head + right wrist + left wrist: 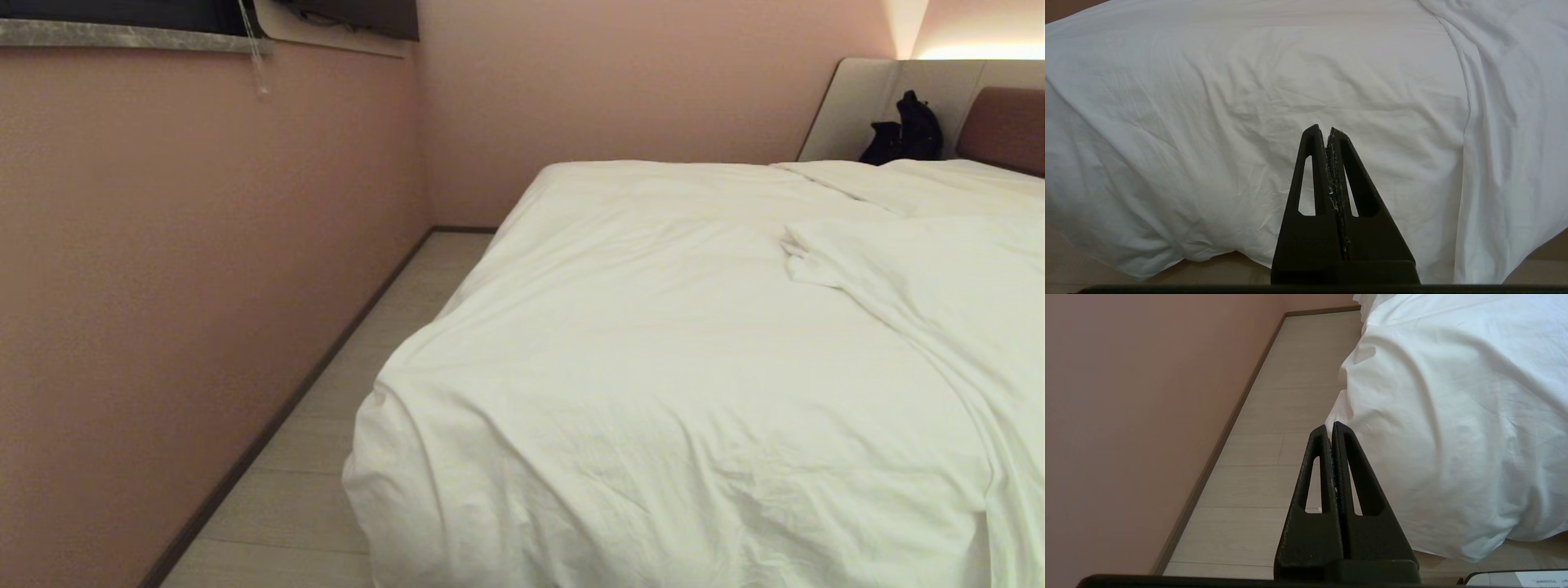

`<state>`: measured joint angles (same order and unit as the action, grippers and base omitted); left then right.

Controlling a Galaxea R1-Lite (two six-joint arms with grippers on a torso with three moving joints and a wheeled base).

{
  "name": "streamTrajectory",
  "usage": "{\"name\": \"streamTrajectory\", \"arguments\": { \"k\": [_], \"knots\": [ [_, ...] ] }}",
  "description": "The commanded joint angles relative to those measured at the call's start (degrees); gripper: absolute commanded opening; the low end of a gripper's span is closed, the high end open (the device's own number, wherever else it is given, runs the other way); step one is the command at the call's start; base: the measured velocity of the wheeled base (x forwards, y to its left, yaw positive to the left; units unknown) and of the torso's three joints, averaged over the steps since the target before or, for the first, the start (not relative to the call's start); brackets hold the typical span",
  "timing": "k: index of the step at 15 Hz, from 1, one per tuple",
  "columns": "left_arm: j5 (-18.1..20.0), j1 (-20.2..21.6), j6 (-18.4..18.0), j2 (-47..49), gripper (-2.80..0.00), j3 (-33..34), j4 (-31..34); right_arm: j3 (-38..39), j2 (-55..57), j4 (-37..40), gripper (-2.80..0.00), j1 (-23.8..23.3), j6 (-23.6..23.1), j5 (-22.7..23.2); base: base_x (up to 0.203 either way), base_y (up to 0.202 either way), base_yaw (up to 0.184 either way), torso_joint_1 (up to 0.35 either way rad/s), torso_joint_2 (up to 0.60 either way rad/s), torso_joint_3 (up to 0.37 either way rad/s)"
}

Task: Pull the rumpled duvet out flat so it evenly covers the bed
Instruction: Hold the folded corner of the quilt

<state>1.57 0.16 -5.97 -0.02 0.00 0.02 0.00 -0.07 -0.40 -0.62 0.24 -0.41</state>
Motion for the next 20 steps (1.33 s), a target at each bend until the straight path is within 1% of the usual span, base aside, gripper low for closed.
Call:
{"name": "streamTrajectory", "arguments": {
  "k": [1, 18, 20],
  "knots": [
    [0.01, 0.02, 0.0, 0.02, -2.8, 0.0, -0.02, 0.0, 0.07, -0.04, -2.8, 0.01, 0.02, -0.02, 0.0, 0.0, 0.0, 0.0, 0.0, 0.0],
    [-0.08, 0.02, -0.09, 0.02, -2.8, 0.0, 0.06, 0.0, 0.07, -0.04, -2.8, 0.01, 0.02, -0.02, 0.0, 0.0, 0.0, 0.0, 0.0, 0.0],
    [-0.08, 0.02, 0.0, 0.02, -2.8, 0.0, 0.06, 0.0, 0.07, -0.04, -2.8, 0.01, 0.02, -0.02, -0.17, 0.0, 0.001, 0.007, 0.0, 0.003]
  ]
}}
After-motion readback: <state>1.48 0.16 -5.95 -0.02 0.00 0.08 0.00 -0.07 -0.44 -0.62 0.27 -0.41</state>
